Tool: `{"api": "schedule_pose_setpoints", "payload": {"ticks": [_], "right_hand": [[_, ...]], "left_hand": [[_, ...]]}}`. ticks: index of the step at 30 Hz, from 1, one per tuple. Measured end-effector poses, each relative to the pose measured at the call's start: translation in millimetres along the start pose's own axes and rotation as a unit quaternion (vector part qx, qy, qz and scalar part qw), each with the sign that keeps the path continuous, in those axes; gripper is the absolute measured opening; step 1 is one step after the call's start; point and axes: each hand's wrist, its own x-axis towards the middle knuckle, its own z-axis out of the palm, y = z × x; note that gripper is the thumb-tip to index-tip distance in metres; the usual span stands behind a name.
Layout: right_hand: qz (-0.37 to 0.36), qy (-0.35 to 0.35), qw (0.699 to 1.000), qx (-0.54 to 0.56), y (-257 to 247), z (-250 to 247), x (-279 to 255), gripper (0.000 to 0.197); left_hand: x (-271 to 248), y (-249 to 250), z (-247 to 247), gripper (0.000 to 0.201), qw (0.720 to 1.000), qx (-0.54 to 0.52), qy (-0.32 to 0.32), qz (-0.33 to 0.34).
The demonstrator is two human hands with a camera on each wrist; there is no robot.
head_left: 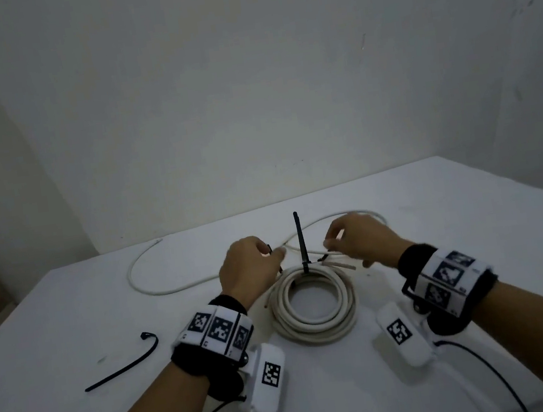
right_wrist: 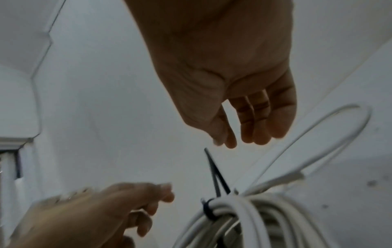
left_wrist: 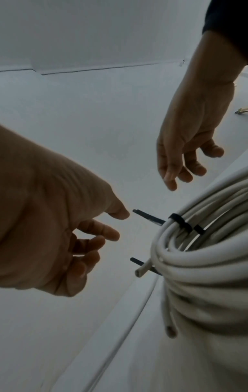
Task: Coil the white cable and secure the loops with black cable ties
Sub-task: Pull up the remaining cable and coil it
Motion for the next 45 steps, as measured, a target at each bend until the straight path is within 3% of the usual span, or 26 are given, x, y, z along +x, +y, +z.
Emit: {"api": "schedule_pose_setpoints", "payload": {"ticks": [3,8,11,13,16,18,20,22,25,28,31,33,36,37,39,40,42,45], "right_hand": [[0.027,0.004,0.999,0.035,15,-16,12,0.019],[0.025,-0.129,0.978,-0.159,31,-9,24,0.039],[0.035,-0.170,0.961,-0.216,39,0,33,0.034],[0.017,-0.154,0.946,-0.285,40,0,37,0.020],[-0.005,-0.093,0.937,-0.336,34,-14,45,0.024],[0.003,-0.019,0.970,-0.241,27,-34,53,0.025],[0.008,0.042,0.996,-0.072,13,-57,64,0.022],[-0.010,0.073,0.996,0.059,-8,-79,69,0.019],[-0.071,0.100,0.985,0.122,-49,-104,65,0.017],[-0.135,0.103,0.983,0.072,-89,-117,58,0.018],[-0.204,0.089,0.971,-0.083,-125,-112,41,0.014],[-0.244,0.087,0.955,-0.141,-144,-101,30,0.013],[-0.275,0.116,0.937,-0.179,-158,-84,24,0.013],[-0.272,0.142,0.927,-0.214,-159,-81,24,0.013],[-0.244,0.176,0.908,-0.291,-152,-79,28,0.012],[-0.216,0.175,0.909,-0.312,-142,-81,31,0.011],[-0.140,0.158,0.932,-0.296,-113,-88,41,0.014],[-0.046,0.142,0.967,-0.205,-77,-99,47,0.015]], "left_hand": [[11,-1,-7,0.021,0.999,-0.042,0.004,-0.006],[28,-8,-8,0.016,0.998,-0.061,-0.014,-0.007],[33,-13,-12,0.018,0.997,-0.080,-0.024,-0.004],[35,-16,-16,0.018,0.996,-0.089,-0.020,-0.003],[37,-20,-26,0.016,0.995,-0.097,-0.009,0.002],[40,-18,-33,0.013,0.995,-0.099,0.004,0.017],[42,-14,-40,0.010,0.994,-0.100,0.018,0.040],[44,-8,-47,0.010,0.992,-0.109,0.027,0.059],[47,0,-56,0.013,0.987,-0.127,0.040,0.086],[46,6,-66,0.036,0.971,-0.089,0.142,0.168],[48,10,-81,0.078,0.917,0.063,0.274,0.282],[51,14,-92,0.075,0.905,0.124,0.270,0.306],[46,23,-110,0.030,0.966,-0.026,0.113,0.230],[47,23,-115,0.030,0.975,-0.089,0.068,0.191],[47,18,-126,0.033,0.968,-0.214,0.045,0.126],[50,14,-133,0.033,0.951,-0.292,0.046,0.087],[54,2,-149,0.034,0.889,-0.457,0.036,0.010],[55,-12,-164,0.036,0.799,-0.600,0.005,-0.038]]}}
